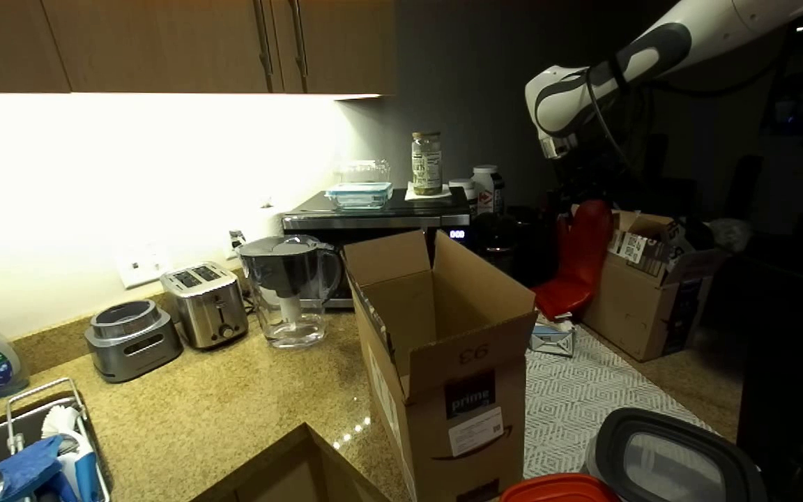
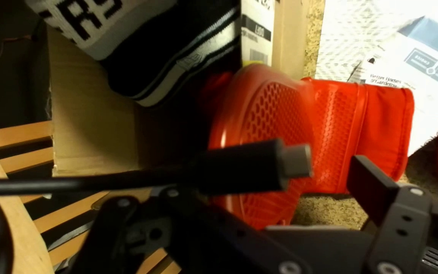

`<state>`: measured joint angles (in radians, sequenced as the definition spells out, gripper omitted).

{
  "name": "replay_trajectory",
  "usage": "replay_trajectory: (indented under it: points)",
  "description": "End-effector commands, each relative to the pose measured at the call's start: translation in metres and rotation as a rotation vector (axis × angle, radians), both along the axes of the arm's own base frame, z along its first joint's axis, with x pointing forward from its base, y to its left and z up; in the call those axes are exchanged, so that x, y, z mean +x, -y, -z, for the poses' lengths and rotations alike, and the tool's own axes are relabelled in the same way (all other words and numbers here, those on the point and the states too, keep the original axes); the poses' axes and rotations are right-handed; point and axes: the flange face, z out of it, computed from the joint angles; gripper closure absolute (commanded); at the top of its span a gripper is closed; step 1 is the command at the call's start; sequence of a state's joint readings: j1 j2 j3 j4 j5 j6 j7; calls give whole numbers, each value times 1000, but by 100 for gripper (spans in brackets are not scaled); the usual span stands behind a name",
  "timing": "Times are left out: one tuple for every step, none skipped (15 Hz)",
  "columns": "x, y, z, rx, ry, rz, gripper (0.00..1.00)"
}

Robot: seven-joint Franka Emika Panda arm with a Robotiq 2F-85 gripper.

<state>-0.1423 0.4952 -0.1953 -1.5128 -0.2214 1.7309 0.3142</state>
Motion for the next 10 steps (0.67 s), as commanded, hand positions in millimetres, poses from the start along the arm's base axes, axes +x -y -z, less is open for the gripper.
replay_trajectory:
  points:
    - [-5, 1, 2, 23, -3, -29, 0]
    - [-5, 1, 5, 19, -5, -27, 0]
    - [-5, 1, 8, 16, -10, -25, 0]
    - [-5, 1, 11, 16, -11, -24, 0]
    - [-5, 0, 15, 15, -12, -23, 0]
    - [-5, 0, 20, 14, -16, -22, 0]
    - [-6, -1, 25, 16, -18, -22, 0]
    - [-6, -1, 28, 18, -22, -22, 0]
    - [-6, -1, 31, 20, -25, -22, 0]
    - [-6, -2, 33, 23, -25, -22, 0]
